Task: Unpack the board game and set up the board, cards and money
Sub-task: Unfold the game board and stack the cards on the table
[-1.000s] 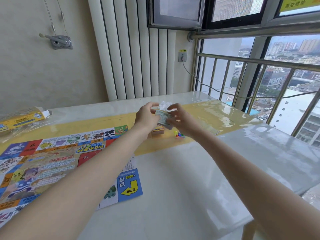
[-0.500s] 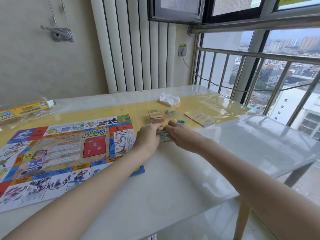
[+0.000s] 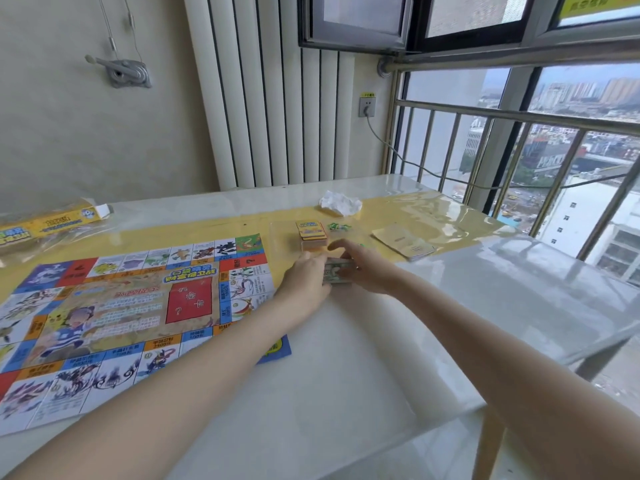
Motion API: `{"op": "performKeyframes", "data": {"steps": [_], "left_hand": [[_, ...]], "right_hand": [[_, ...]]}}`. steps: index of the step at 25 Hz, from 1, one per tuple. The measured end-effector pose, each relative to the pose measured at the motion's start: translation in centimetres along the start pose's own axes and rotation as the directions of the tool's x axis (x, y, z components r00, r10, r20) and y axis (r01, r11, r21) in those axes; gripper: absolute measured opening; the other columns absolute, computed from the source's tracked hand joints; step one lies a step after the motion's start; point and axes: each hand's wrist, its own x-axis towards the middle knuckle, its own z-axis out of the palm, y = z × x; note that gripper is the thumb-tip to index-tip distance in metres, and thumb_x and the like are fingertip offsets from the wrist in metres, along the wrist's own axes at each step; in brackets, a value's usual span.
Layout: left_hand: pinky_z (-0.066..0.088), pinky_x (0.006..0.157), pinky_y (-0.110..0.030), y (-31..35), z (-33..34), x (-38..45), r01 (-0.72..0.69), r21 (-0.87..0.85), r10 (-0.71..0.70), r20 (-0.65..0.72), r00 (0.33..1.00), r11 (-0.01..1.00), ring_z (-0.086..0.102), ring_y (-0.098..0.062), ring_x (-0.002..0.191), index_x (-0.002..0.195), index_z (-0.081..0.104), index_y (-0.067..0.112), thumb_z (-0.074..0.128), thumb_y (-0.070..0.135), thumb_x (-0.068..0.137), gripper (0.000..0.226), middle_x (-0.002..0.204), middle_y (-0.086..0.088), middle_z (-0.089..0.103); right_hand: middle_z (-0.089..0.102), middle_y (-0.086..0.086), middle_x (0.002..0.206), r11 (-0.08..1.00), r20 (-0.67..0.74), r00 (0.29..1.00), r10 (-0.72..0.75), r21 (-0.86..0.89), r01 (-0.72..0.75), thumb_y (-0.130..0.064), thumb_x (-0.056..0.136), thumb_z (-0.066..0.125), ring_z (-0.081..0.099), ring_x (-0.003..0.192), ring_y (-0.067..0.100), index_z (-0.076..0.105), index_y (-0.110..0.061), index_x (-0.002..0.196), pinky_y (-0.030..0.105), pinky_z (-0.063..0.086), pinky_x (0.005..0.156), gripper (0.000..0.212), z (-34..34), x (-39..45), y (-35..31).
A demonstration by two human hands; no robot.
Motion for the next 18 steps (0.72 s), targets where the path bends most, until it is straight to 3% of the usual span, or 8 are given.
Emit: {"op": "performKeyframes", "data": {"steps": [4, 6, 8, 11, 13, 16, 18], "left_hand": [[0.042, 0.094, -0.033, -0.3, 0.3, 2.4, -0.025, 0.034, 0.026, -0.01, 1.0, 0.999, 0.054, -0.03, 0.109, 0.134, 0.045, 0.013, 0.06, 0.016, 0.087, 0.05, 0.124, -0.01, 0.04], [0.042, 0.089, -0.034, -0.2, 0.4, 3.8, -0.034, 0.072, 0.038, -0.044, 0.998, 0.997, 0.055, -0.032, 0.106, 0.126, 0.051, 0.011, 0.06, 0.018, 0.087, 0.041, 0.122, -0.01, 0.042], [0.042, 0.086, -0.034, 0.0, 0.4, 4.9, -0.053, 0.124, 0.059, -0.043, 0.997, 0.991, 0.054, -0.031, 0.107, 0.12, 0.056, 0.011, 0.062, 0.02, 0.086, 0.036, 0.119, -0.01, 0.049], [0.045, 0.082, -0.033, 0.4, 0.0, 6.1, -0.06, 0.176, 0.058, 0.018, 0.998, 0.983, 0.057, -0.031, 0.105, 0.115, 0.061, 0.011, 0.067, 0.027, 0.083, 0.036, 0.112, -0.013, 0.061], [0.046, 0.078, -0.032, 0.6, -0.2, 6.5, -0.049, 0.153, 0.04, 0.058, 0.997, 0.987, 0.059, -0.032, 0.102, 0.112, 0.064, 0.01, 0.067, 0.034, 0.082, 0.039, 0.108, -0.015, 0.063], [0.044, 0.073, -0.031, 0.7, -0.3, 6.3, -0.024, 0.13, 0.012, 0.091, 0.996, 0.991, 0.059, -0.031, 0.101, 0.111, 0.064, 0.008, 0.069, 0.034, 0.08, 0.04, 0.108, -0.015, 0.064], [0.045, 0.075, -0.032, 0.9, -0.1, 6.0, -0.019, 0.124, 0.008, 0.085, 0.996, 0.992, 0.059, -0.031, 0.103, 0.11, 0.063, 0.008, 0.072, 0.035, 0.077, 0.044, 0.108, -0.014, 0.064]], "right_hand": [[0.051, 0.004, 0.083, 0.928, 0.085, 0.988, 0.133, 0.34, -0.154, 0.004, 0.085, 0.053, 0.049, 0.078, 0.021, 0.048, -0.011, 0.103, 0.027, 0.039, 0.065, 0.024, -1.6, 2.4, 1.1], [0.052, 0.003, 0.08, 0.9, 0.147, 0.977, 0.153, 0.387, -0.2, 0.007, 0.085, 0.054, 0.048, 0.073, 0.017, 0.053, -0.005, 0.105, 0.024, 0.039, 0.064, 0.023, -2.5, 3.1, 1.4], [0.054, 0.005, 0.087, 0.936, 0.183, 0.973, 0.144, 0.293, -0.194, 0.006, 0.085, 0.054, 0.049, 0.078, 0.018, 0.054, 0.002, 0.112, 0.022, 0.039, 0.064, 0.027, -3.4, 3.4, 1.5], [0.058, -0.001, 0.094, 0.993, 0.193, 0.974, 0.116, -0.018, -0.115, -0.006, 0.088, 0.055, 0.052, 0.075, 0.014, 0.055, -0.006, 0.117, 0.015, 0.037, 0.06, 0.03, -4.6, 3.2, 1.1], [0.06, -0.005, 0.091, 0.981, 0.223, 0.969, 0.106, -0.18, -0.067, -0.016, 0.086, 0.06, 0.052, 0.074, 0.012, 0.054, -0.01, 0.122, 0.022, 0.038, 0.062, 0.036, -5.0, 3.0, 0.6], [0.057, 0.006, 0.116, 0.925, 0.254, 0.963, 0.094, -0.379, 0.01, -0.025, 0.079, 0.07, 0.052, 0.101, 0.021, 0.05, -0.014, 0.125, 0.029, 0.041, 0.077, 0.051, -4.5, 2.9, 0.4], [0.057, 0.011, 0.115, 0.889, 0.251, 0.965, 0.082, -0.457, 0.043, -0.026, 0.077, 0.072, 0.051, 0.106, 0.026, 0.052, -0.012, 0.121, 0.029, 0.04, 0.075, 0.05, -4.0, 3.0, 0.4]]}}
